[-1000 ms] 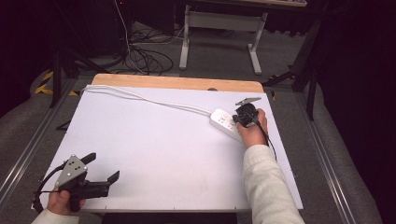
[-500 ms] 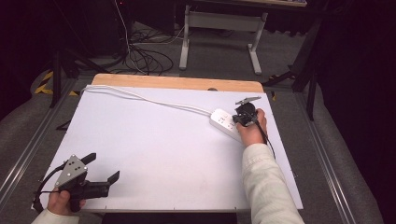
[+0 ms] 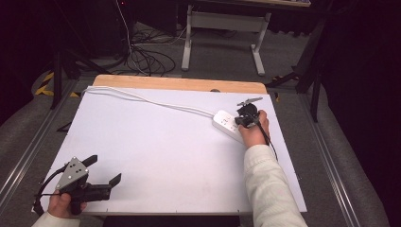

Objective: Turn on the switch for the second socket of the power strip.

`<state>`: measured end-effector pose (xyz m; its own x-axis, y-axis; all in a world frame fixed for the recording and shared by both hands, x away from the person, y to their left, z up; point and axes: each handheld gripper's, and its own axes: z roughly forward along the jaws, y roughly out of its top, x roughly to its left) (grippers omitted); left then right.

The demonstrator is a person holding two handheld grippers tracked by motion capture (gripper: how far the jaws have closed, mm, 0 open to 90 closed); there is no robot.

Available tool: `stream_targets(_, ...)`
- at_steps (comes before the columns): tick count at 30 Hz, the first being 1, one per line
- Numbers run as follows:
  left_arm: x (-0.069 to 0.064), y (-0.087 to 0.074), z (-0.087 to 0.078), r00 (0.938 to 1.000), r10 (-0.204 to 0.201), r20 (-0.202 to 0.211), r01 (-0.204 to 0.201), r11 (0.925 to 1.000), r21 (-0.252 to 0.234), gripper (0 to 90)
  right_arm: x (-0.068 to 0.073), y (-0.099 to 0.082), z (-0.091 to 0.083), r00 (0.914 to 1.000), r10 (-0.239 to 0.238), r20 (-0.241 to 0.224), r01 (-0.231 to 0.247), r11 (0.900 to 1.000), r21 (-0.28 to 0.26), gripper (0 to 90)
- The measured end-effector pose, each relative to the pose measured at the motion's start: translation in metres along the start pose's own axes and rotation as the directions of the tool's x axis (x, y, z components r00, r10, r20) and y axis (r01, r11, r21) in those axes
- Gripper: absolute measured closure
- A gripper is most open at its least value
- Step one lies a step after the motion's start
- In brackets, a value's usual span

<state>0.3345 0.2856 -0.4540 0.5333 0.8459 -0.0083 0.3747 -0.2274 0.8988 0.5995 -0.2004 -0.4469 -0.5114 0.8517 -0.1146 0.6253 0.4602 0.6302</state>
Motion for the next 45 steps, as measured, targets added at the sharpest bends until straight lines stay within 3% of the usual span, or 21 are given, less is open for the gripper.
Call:
stream_targets(4, 0.0, 0.0, -0.001, 1.0, -0.007, 0.004, 0.007, 1.0, -0.005, 0.1, -0.002, -0.002, -0.001, 0.9999, 0.012, -0.012, -0.012, 0.9998, -0.012, 90.0)
stream_targets(6, 0.001, 0.0, 0.0, 1.0, -0.01, 0.001, 0.01, 0.9999, -0.008, 0.1, -0.001, -0.001, -0.003, 0.9997, 0.001, 0.025, -0.001, 0.9999, -0.016, 90.0)
stream_targets(8, 0.0, 0.0, 0.0, 1.0, -0.009, 0.001, 0.009, 0.9999, -0.006, 0.1, -0.001, -0.002, -0.006, 0.9996, 0.006, 0.026, -0.005, 0.9995, -0.032, 90.0)
stream_targets(10, 0.0, 0.0, 0.0, 1.0, -0.01, 0.002, 0.01, 0.9999, -0.004, 0.1, -0.002, -0.002, -0.009, 0.9995, 0.012, 0.027, -0.011, 0.9985, -0.054, 90.0)
stream_targets(11, 0.0, 0.001, 0.0, 1.0, -0.005, 0.001, 0.005, 1.0, -0.008, 0.1, -0.004, -0.003, -0.015, 0.9995, 0.029, 0.015, -0.027, 0.9949, -0.097, 90.0)
stream_targets(19, -0.001, 0.001, 0.001, 1.0, -0.007, 0.001, 0.007, 1.0, -0.006, 0.1, -0.001, 0.002, -0.039, 1.0, 0.004, -0.003, -0.005, 0.986, -0.167, 90.0)
stream_targets(33, 0.0, 0.001, 0.001, 1.0, -0.005, 0.001, 0.005, 1.0, -0.006, 0.1, 0.005, 0.003, -0.073, 0.9994, -0.01, -0.033, 0.002, 0.9724, -0.233, 90.0)
stream_targets(39, -0.001, 0.001, 0.001, 1.0, -0.01, 0.0, 0.01, 0.9999, -0.005, 0.1, 0.004, 0.002, -0.078, 0.9992, -0.011, -0.038, 0.002, 0.9718, -0.236, 90.0)
stream_targets(45, 0.0, 0.001, 0.001, 0.9999, -0.015, -0.002, 0.015, 0.9999, -0.008, 0.2, 0.006, 0.001, -0.087, 0.9981, -0.025, -0.056, 0.009, 0.9652, -0.261, 90.0)
